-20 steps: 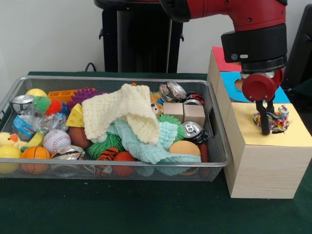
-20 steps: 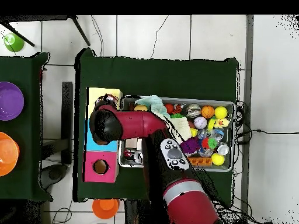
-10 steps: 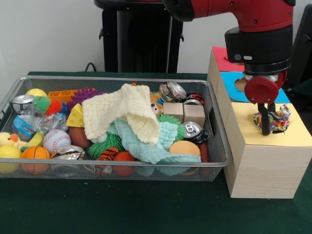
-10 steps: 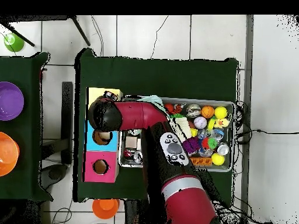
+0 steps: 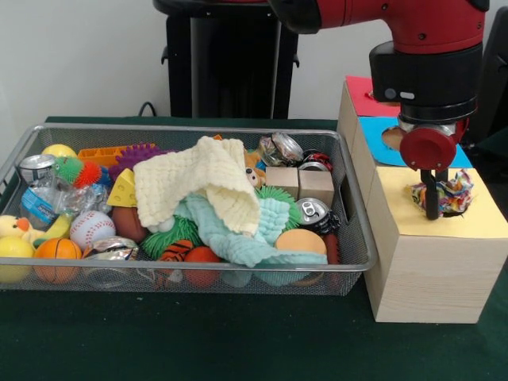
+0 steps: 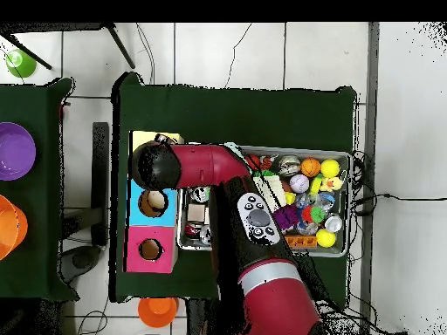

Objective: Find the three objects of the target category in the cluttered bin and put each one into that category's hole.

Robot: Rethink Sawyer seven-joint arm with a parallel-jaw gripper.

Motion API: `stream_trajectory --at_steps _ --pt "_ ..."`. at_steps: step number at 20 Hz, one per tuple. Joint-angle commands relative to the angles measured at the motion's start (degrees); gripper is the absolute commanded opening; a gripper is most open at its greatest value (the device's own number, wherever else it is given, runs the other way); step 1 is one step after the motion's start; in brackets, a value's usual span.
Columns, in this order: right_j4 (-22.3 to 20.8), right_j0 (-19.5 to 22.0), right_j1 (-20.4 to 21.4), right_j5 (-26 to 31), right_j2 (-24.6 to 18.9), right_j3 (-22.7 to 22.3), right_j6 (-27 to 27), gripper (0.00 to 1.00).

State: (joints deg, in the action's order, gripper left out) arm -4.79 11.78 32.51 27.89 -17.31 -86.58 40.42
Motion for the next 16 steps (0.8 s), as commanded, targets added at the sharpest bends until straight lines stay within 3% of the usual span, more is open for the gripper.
stream_trajectory --at_steps 1,16 --pt "-1.75 1.84 -6.04 12.27 5.04 -3.44 9.37 1.0" --pt "-0.64 2.08 -1.56 18.9 4.76 -5.49 9.16 1.0"
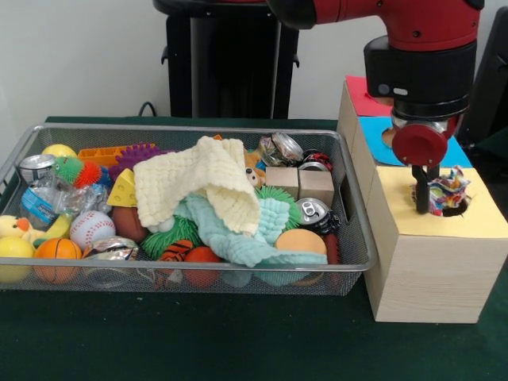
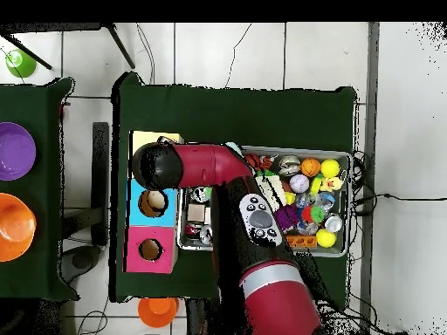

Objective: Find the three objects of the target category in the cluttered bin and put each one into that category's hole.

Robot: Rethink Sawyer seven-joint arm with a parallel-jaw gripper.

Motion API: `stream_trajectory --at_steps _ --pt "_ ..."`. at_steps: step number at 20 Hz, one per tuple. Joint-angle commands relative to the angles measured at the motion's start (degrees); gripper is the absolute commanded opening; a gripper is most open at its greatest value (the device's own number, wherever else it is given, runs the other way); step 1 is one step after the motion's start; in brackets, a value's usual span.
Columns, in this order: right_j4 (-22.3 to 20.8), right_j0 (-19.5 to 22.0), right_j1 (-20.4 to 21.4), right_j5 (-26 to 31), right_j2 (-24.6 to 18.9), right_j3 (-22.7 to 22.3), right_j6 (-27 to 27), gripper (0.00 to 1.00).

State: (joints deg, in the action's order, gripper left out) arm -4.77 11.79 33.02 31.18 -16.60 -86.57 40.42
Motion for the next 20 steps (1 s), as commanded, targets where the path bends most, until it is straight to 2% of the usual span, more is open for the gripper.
stream_trajectory --at_steps 1,12,20 --pt "-0.48 2.19 -1.36 16.2 3.96 -5.89 9.15 1.0" --pt "0.84 2.67 0.25 14.26 2.22 -7.68 10.44 1.0" --pt "1.22 2.05 0.15 14.15 2.07 -6.89 11.6 1.0"
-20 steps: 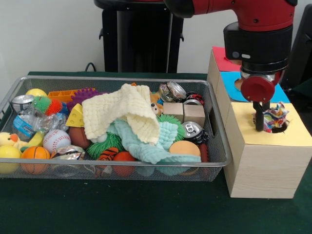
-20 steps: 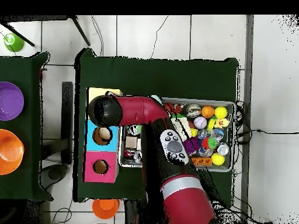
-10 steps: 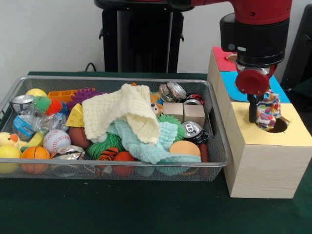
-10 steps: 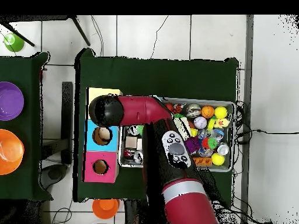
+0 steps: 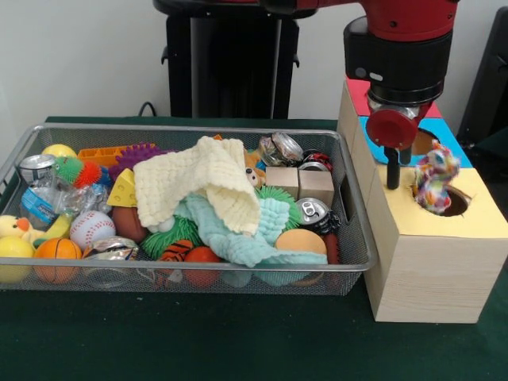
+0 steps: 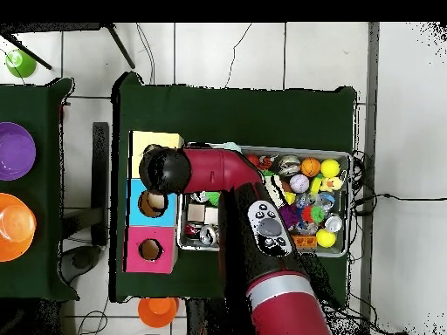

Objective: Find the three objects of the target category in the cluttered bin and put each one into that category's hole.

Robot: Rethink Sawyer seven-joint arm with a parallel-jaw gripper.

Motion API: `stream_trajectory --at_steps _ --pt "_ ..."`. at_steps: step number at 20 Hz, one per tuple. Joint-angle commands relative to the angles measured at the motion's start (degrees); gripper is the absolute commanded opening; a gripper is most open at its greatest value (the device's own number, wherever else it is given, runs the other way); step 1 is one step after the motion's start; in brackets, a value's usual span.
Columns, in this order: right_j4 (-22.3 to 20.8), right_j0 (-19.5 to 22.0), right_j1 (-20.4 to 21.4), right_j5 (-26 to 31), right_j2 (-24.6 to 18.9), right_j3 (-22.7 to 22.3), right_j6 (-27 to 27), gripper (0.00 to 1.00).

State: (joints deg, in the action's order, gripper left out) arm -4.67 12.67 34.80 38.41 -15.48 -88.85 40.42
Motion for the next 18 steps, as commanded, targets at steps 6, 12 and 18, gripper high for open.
stream_trajectory --at_steps 6,12,18 --pt "0.83 1.06 -0.87 6.61 1.68 -5.38 12.04 1.0" --pt "1.25 0.79 -0.15 6.71 1.69 -4.88 12.62 1.0" --pt "1.42 1.82 3.76 3.22 2.21 -5.76 13.15 1.0"
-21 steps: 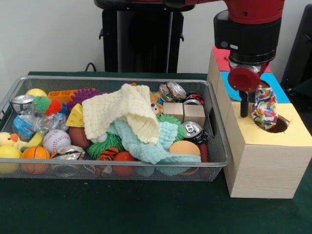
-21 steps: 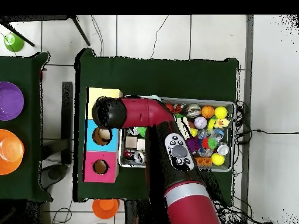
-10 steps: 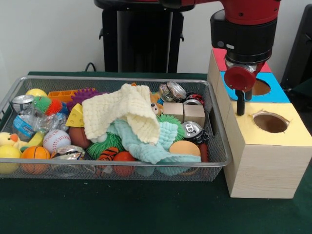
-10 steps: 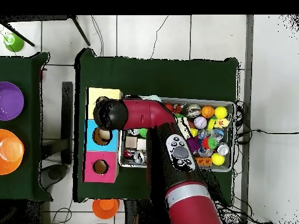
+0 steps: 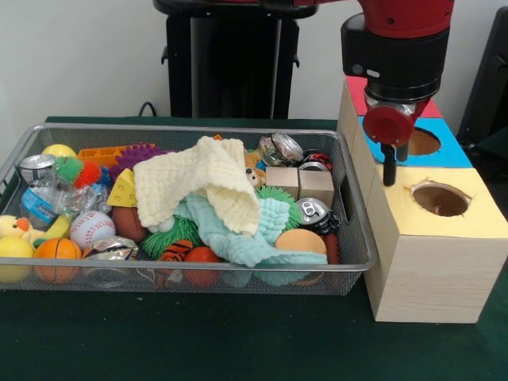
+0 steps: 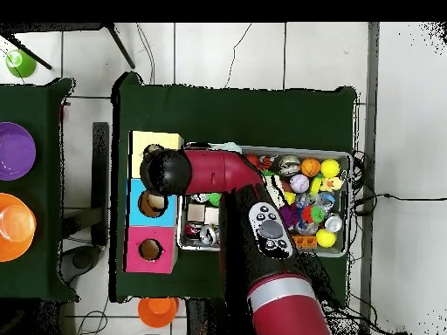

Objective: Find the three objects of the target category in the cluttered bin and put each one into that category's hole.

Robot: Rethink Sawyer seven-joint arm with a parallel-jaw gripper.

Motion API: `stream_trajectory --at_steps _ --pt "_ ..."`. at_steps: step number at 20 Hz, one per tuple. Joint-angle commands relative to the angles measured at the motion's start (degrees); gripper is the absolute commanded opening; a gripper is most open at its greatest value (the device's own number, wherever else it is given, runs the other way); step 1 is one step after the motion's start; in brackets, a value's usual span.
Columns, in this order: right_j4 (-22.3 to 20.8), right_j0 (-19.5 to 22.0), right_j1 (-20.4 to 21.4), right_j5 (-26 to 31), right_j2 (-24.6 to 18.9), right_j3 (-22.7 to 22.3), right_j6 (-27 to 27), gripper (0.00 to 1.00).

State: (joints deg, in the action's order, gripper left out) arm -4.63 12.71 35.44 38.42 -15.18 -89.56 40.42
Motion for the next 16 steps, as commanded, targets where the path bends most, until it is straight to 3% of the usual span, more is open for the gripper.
stream_trajectory --at_steps 1,8,16 --pt "1.51 2.11 4.49 3.9 2.12 -5.11 12.88 1.0" --pt "1.58 3.42 9.11 6.49 3.62 -3.35 12.13 1.0" --pt "0.72 3.62 9.01 5.15 5.42 -1.91 12.86 1.0"
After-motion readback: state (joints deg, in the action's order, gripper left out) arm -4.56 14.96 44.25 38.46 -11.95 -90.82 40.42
